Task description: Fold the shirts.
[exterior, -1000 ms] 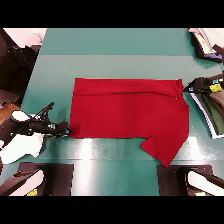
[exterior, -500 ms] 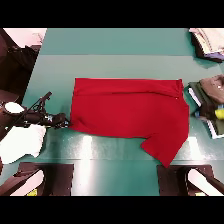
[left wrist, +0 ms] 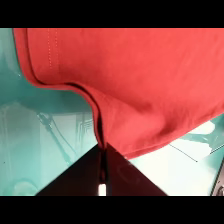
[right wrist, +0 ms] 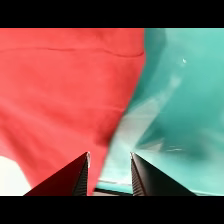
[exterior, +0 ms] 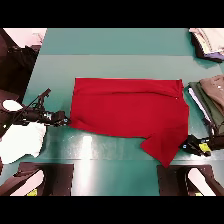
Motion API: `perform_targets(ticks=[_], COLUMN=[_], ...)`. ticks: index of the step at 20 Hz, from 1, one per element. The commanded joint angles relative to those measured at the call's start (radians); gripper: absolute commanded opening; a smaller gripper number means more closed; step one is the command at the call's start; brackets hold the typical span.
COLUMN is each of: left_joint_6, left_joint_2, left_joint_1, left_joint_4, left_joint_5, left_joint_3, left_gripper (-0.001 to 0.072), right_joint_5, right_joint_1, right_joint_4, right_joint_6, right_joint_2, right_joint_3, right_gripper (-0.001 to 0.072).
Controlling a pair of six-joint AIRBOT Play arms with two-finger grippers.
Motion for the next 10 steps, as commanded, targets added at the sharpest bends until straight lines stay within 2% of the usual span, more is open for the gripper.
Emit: perform_targets(ticks=[1,6,7,8,9,10], left_joint_6=[0.002,0.002,0.002,0.002,0.002,0.002], left_joint_2=[0.001,0.001,0.001,0.001,0.001,0.001], left_joint_1=[0.0,0.0,0.0,0.0,0.0,0.0], left_joint_4=[0.0,-0.004,-0.004,-0.004,-0.004,-0.004], left_joint_5=[-0.002,-0.008,-0.007,-0.007,-0.007,-0.008], left_joint_3=[0.001,0.001,0.001,0.001,0.001,0.001], left_gripper=[0.0025,0.0025,0.0025,0.0025,0.0025,0.0025], right_joint_5=[-0.031,-0.076,-0.075,-0.075,-0.075,-0.074], right_joint_1=[-0.004,-0.003,-0.003,-0.003,-0.003,-0.003], right_joint_4=[0.017,0.092,0.093,0.093,0.093,0.093], right_joint_6=[-0.006,-0.006,-0.006,-0.006,-0.006,-0.007], right_joint_2=[0.002,0.002,0.002,0.002,0.002,0.002], right_joint_3=[-0.03,-0.005,-0.005,-0.005,-0.005,-0.005], right_gripper=[0.0305,0.0301,0.027,0.0178,0.0159,0.0092])
